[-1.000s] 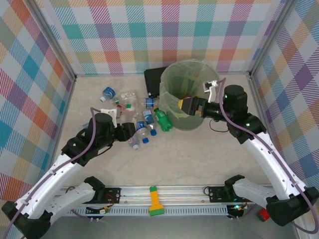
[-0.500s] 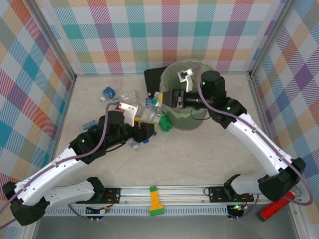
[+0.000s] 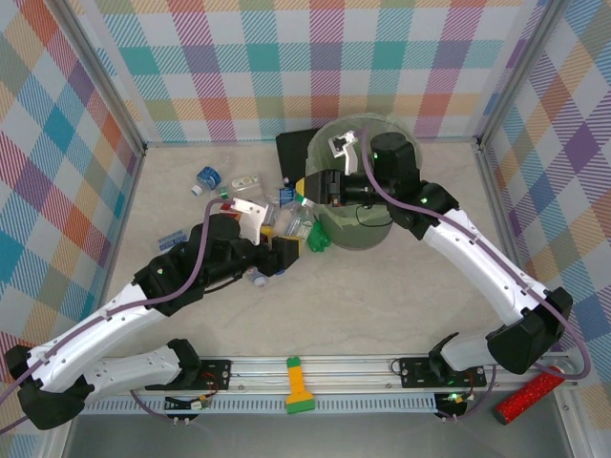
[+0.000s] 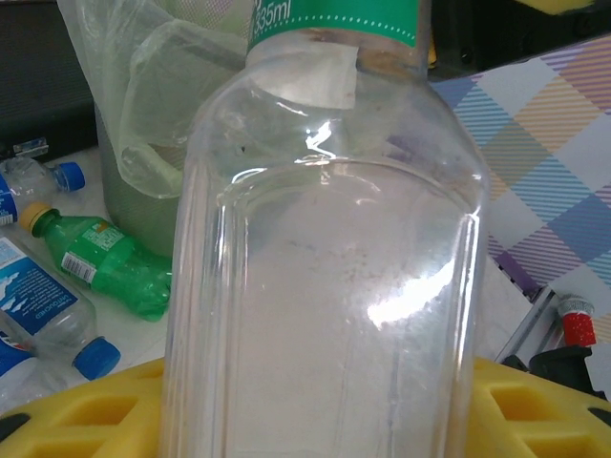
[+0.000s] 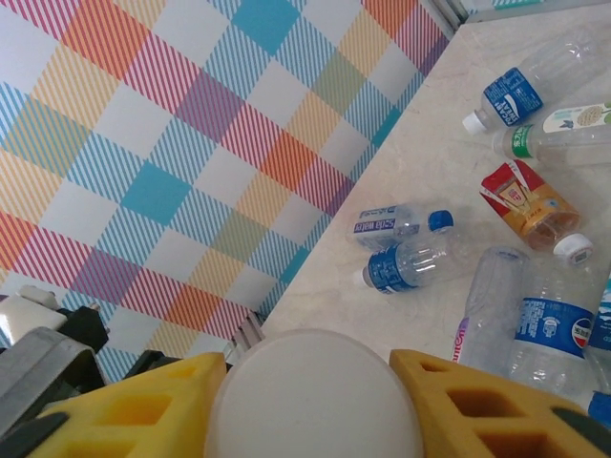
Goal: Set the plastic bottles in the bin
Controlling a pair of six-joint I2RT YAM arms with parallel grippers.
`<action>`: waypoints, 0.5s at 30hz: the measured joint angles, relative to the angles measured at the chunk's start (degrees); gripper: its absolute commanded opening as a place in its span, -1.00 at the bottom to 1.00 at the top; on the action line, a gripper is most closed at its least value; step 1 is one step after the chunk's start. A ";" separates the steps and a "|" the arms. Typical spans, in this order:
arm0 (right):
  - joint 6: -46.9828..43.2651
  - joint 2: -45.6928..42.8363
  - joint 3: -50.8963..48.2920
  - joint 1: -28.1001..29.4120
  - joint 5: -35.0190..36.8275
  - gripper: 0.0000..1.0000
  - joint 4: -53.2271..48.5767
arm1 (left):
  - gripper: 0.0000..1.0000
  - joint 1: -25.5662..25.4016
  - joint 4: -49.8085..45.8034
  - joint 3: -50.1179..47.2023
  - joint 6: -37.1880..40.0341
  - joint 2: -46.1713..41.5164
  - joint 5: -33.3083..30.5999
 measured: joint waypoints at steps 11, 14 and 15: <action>-2.34 -0.11 2.64 0.09 5.33 -0.20 -3.23 | 0.99 -0.35 -0.22 0.00 -1.25 -0.72 -5.07; -4.79 -0.15 5.77 0.09 8.96 -0.21 -5.27 | 0.99 -0.35 -0.70 -0.02 -1.79 -2.78 -6.86; -5.75 -0.24 6.80 -0.02 10.49 -0.21 -5.79 | 0.99 -0.35 -0.68 -0.02 -1.88 -3.74 -7.43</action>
